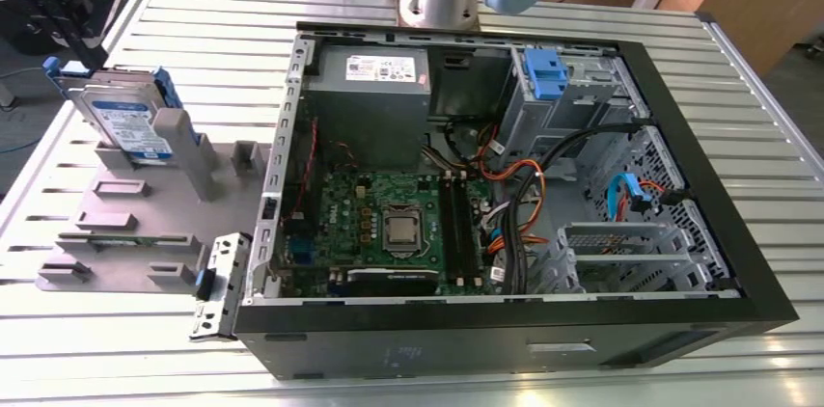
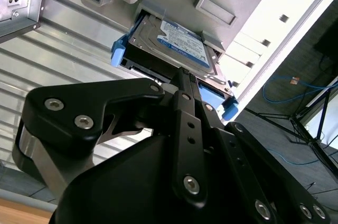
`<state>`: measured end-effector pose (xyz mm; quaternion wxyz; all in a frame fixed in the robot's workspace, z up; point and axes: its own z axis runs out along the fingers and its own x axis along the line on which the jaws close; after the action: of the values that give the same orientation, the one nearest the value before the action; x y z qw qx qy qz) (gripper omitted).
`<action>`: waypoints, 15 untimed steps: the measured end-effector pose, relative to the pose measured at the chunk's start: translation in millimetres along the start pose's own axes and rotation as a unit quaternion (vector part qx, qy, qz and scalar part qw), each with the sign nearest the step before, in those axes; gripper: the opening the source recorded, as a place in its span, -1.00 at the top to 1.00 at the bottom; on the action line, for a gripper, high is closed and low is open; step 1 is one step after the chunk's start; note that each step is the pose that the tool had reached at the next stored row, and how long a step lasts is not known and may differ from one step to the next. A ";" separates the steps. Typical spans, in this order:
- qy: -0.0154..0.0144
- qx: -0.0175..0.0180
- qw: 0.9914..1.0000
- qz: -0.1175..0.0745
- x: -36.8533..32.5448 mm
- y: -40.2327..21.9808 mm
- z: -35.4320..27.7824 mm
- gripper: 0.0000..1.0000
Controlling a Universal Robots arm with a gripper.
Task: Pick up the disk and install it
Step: 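Pick up the disk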
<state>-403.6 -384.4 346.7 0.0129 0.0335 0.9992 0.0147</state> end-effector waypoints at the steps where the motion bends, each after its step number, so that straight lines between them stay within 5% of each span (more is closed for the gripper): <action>1: 0.000 0.001 1.000 0.000 0.0 0.0 0.0 0.79; 15: 0.000 0.003 1.000 0.000 0.0 0.0 0.0 0.79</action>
<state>-403.6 -384.4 346.7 0.0130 0.0334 0.9993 0.0115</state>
